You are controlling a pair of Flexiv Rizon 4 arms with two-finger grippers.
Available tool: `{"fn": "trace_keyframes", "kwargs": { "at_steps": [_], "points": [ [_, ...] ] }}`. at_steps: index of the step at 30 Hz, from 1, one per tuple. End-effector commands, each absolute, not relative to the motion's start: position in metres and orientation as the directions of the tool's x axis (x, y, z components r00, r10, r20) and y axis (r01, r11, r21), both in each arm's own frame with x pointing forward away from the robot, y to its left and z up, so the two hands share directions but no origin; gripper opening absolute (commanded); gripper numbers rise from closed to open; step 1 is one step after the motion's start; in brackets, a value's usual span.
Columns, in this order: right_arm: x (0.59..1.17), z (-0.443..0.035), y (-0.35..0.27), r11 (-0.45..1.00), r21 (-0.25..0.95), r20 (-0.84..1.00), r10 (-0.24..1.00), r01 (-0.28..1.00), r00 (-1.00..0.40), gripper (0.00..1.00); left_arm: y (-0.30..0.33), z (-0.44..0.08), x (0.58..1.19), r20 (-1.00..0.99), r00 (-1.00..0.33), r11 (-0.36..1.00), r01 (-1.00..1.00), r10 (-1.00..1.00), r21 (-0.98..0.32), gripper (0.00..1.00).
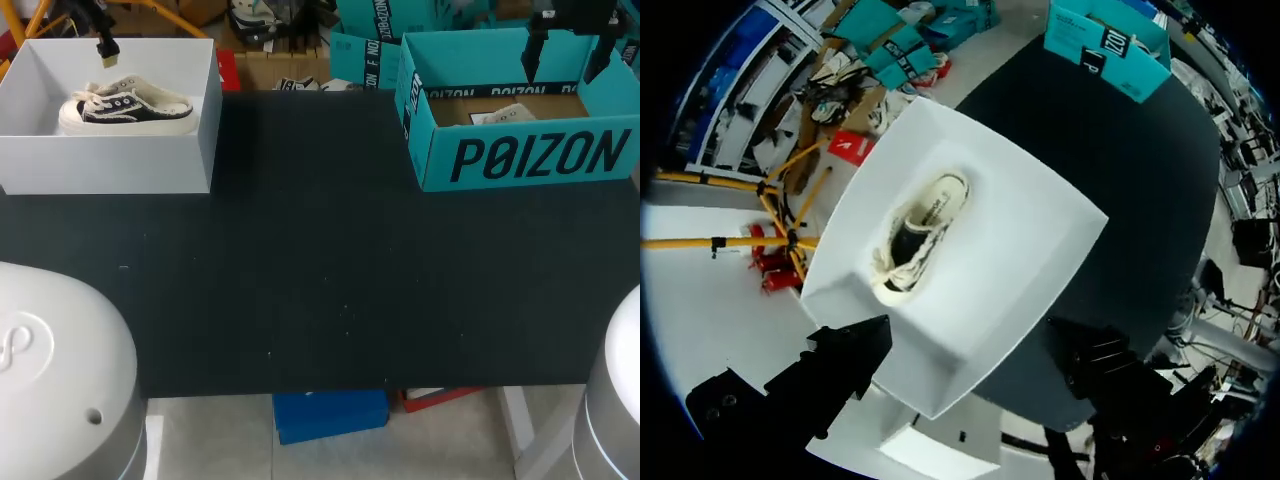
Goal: Take the shoe out of the shoebox, open the shoe tongue, remove and reinsert the insole, then place the shoe into the shoebox
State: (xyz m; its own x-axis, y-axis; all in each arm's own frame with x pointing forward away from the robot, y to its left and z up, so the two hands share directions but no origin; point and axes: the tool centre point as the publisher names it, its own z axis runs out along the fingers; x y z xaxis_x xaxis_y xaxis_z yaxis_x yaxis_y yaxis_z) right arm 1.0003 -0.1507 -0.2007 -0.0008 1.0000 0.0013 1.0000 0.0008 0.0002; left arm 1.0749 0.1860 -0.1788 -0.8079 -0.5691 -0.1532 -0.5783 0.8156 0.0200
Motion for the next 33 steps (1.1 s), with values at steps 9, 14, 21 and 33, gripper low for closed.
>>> {"fn": "trace_keyframes", "kwargs": {
  "at_steps": [9,14,21,33],
  "points": [
    [1.0,-0.2,-0.15,0.0,0.0,0.0,1.0,1.0,0.0,1.0,0.19,-0.185,1.087,-0.103,-0.991,0.993,-0.089,-0.081,0.073,1.0],
    [1.0,-0.2,-0.15,0.0,0.0,0.0,1.0,1.0,0.0,1.0,0.185,-0.199,1.084,-0.075,-0.993,0.991,-0.093,-0.087,0.094,1.0],
    [1.0,-0.2,-0.15,0.0,0.0,0.0,1.0,1.0,0.0,1.0,0.198,-0.213,1.107,-0.094,-0.995,0.994,-0.05,-0.041,0.102,1.0],
    [1.0,-0.2,-0.15,0.0,0.0,0.0,1.0,1.0,0.0,1.0,0.211,-0.261,1.132,-0.085,-0.995,0.996,-0.061,-0.055,0.07,1.0]
  ]
}}
